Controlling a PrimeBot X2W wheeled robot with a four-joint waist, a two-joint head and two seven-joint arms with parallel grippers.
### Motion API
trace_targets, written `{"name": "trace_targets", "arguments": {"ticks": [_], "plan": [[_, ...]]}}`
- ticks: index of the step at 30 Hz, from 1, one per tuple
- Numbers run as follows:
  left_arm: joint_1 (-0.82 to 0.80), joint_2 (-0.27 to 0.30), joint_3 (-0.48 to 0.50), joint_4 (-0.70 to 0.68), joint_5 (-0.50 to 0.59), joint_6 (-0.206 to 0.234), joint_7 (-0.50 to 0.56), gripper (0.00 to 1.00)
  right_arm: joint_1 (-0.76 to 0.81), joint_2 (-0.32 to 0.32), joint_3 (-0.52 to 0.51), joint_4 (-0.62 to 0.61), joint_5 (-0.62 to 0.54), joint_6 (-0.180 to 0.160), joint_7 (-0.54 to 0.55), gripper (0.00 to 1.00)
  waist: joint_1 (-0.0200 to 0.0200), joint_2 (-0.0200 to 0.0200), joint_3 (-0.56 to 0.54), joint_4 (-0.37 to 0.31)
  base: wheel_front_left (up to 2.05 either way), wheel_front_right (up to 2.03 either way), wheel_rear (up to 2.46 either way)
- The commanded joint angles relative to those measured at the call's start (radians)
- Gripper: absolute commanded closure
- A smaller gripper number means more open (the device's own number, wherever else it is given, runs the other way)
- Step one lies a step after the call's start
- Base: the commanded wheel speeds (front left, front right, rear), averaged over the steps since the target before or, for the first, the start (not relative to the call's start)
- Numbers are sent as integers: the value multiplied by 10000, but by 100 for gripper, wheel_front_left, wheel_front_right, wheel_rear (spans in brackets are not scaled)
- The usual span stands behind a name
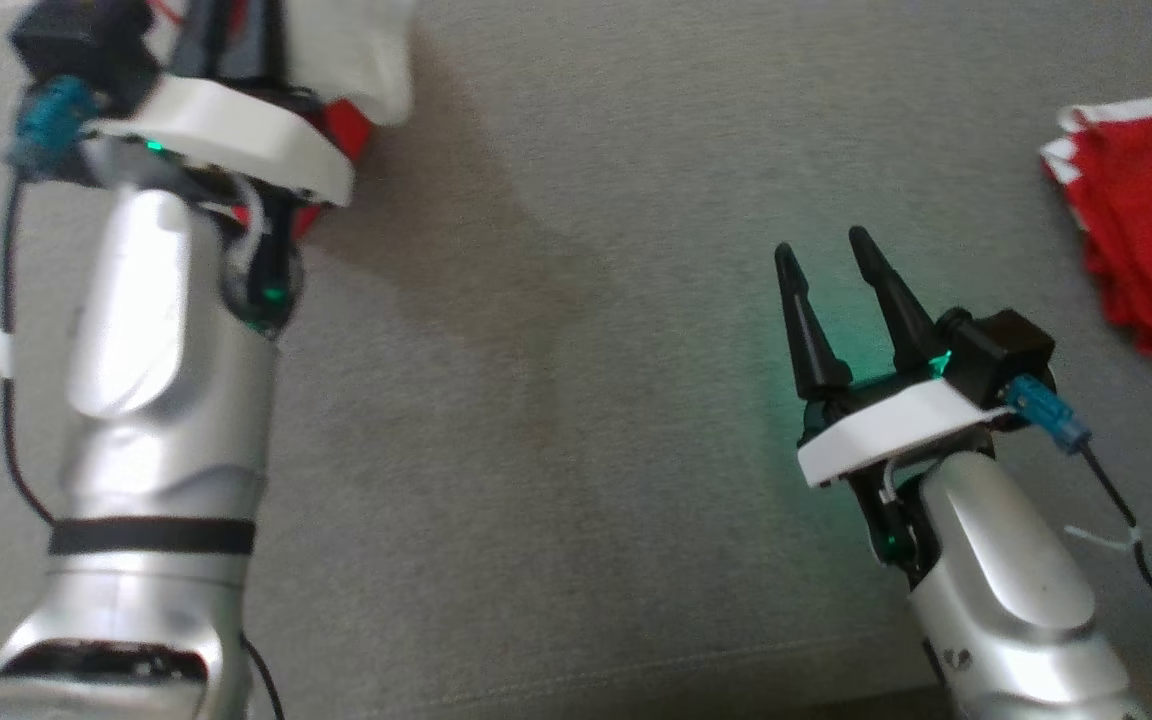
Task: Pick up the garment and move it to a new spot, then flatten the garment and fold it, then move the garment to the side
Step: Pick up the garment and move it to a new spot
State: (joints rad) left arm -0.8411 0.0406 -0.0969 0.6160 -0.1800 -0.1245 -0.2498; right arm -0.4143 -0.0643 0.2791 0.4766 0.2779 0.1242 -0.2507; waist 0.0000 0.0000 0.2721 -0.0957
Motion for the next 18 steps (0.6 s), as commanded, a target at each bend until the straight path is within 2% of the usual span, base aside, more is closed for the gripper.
{"name": "trace_targets", "arguments": {"ticks": [1,4,6,9,14,15,16,18], "plan": [[-105,217,30,-459,-193,-54,-119,100,98,141,185,-275,91,65,-111,0,0,0,-211,-491,0,0,0],[100,113,-520,-820,-869,-57,-119,100,187,141,214,-283,162,65,-111,0,0,0,-236,-776,0,0,0],[376,104,-1195,-1105,-1725,18,-119,100,223,141,243,-281,208,65,-111,0,0,0,-244,-899,0,0,0],[865,101,-1980,-1355,-2483,578,-119,100,244,141,271,-287,254,65,-111,0,0,0,-243,-958,0,0,0],[1969,99,-2106,-1192,-2621,1391,-120,100,246,141,329,-301,274,65,-111,0,0,0,-308,-829,0,0,0],[2244,99,-2077,-1064,-2536,1472,-120,75,255,141,366,-275,257,65,-111,0,0,0,-346,-772,0,0,0],[2755,99,-2019,-807,-2335,1569,-120,0,274,141,446,-219,238,65,-111,0,0,0,-435,-636,0,0,0],[3222,98,-1816,-610,-2124,1651,-120,0,290,141,495,-176,228,65,-111,0,0,0,-538,-475,0,0,0]]}}
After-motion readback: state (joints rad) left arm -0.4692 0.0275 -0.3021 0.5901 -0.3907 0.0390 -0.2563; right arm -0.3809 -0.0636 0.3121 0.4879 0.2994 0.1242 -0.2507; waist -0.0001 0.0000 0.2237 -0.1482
